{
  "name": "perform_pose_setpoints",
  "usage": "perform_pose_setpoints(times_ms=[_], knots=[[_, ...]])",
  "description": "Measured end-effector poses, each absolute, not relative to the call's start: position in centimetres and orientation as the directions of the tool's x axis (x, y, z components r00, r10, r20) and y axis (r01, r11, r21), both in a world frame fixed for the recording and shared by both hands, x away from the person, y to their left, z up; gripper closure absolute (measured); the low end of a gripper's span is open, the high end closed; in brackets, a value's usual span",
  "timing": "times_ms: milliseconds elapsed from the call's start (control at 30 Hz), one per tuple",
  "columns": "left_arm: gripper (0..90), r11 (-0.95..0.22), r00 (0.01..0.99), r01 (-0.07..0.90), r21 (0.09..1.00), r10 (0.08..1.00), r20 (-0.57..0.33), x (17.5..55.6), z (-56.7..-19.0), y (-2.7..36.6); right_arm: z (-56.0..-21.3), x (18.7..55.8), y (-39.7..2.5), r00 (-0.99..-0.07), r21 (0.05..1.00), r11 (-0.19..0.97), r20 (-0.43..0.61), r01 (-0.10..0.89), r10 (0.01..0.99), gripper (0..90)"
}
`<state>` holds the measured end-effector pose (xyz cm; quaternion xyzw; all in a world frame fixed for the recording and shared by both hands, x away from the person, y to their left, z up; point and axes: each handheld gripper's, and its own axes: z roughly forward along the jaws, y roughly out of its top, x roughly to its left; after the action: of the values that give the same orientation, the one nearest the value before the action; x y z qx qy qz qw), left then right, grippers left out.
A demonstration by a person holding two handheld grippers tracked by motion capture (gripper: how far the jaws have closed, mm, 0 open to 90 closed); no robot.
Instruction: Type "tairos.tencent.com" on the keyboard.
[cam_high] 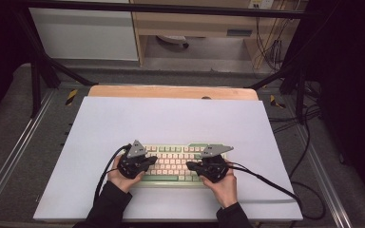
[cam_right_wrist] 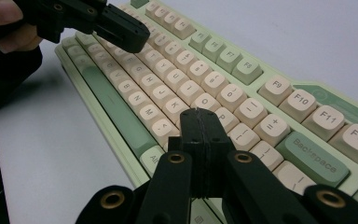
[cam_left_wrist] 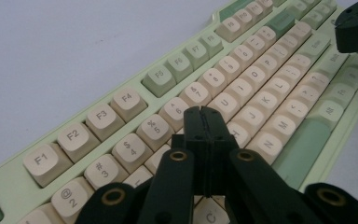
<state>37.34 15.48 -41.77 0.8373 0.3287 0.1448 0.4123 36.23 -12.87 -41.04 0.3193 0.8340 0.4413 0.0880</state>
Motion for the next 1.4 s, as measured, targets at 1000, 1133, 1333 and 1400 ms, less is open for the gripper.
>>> perform_pose_setpoints(times_ms=[1000,1133,1333,1400], knots=[[90.0,-0.387,0.705,0.461,0.799,0.707,-0.064,34.9,-41.8,21.7,-41.7,36.3,-12.4,-0.779,0.782,0.414,0.142,0.467,0.610,90.0],[90.0,-0.386,0.701,0.465,0.796,0.710,-0.066,34.8,-42.0,22.0,-41.9,36.3,-12.3,-0.781,0.779,0.415,0.147,0.470,0.607,90.0],[90.0,-0.386,0.699,0.466,0.796,0.712,-0.064,34.6,-42.1,22.4,-42.0,36.2,-12.0,-0.782,0.780,0.410,0.157,0.473,0.604,90.0],[90.0,-0.385,0.699,0.466,0.796,0.713,-0.065,34.6,-42.2,22.6,-42.1,36.2,-11.9,-0.784,0.778,0.416,0.153,0.471,0.601,90.0]])
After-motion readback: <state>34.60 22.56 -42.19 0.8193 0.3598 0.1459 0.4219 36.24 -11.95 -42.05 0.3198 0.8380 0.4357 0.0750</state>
